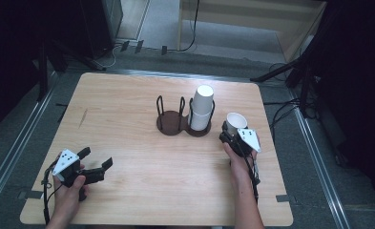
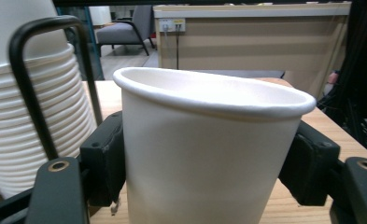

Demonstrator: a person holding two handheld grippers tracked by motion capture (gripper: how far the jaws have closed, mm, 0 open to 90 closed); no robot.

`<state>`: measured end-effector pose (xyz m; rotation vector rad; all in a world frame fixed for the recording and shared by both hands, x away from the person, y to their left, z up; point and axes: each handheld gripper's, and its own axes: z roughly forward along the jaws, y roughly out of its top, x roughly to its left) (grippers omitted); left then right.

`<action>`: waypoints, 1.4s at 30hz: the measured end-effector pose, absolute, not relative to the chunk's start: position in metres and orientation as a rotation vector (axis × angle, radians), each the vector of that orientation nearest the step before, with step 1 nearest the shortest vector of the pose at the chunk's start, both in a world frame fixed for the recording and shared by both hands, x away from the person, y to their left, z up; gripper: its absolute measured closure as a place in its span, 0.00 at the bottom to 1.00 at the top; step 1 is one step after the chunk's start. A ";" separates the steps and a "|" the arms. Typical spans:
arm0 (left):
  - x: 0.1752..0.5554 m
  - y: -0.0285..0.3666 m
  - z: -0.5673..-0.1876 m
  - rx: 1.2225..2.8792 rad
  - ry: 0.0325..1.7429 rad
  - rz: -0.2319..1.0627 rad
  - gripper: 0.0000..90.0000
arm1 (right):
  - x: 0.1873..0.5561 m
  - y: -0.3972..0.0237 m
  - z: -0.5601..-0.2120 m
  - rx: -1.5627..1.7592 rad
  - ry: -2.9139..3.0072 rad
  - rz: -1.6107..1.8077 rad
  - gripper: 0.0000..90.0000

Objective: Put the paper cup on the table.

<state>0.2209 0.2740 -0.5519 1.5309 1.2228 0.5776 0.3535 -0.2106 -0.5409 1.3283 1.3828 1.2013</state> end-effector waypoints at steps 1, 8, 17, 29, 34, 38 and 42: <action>0.221 0.274 -0.552 1.530 1.223 0.578 0.00 | 0.354 -0.211 -0.541 1.327 1.379 1.199 0.30; 0.221 0.274 -0.552 1.529 1.226 0.577 0.00 | 0.358 -0.214 -0.543 1.395 1.374 1.164 0.29; 0.221 0.274 -0.552 1.524 1.227 0.578 0.00 | 0.361 -0.210 -0.543 1.413 1.420 1.103 0.28; 0.221 0.274 -0.552 1.523 1.230 0.579 0.00 | 0.358 -0.210 -0.542 1.417 1.447 1.090 0.27; 0.221 0.274 -0.552 1.524 1.231 0.579 0.00 | 0.355 -0.211 -0.542 1.427 1.469 1.080 0.26; 0.221 0.274 -0.552 1.522 1.232 0.578 0.00 | 0.354 -0.210 -0.542 1.417 1.470 1.079 0.24; 0.221 0.275 -0.552 1.518 1.234 0.577 0.00 | 0.353 -0.210 -0.542 1.410 1.488 1.091 0.19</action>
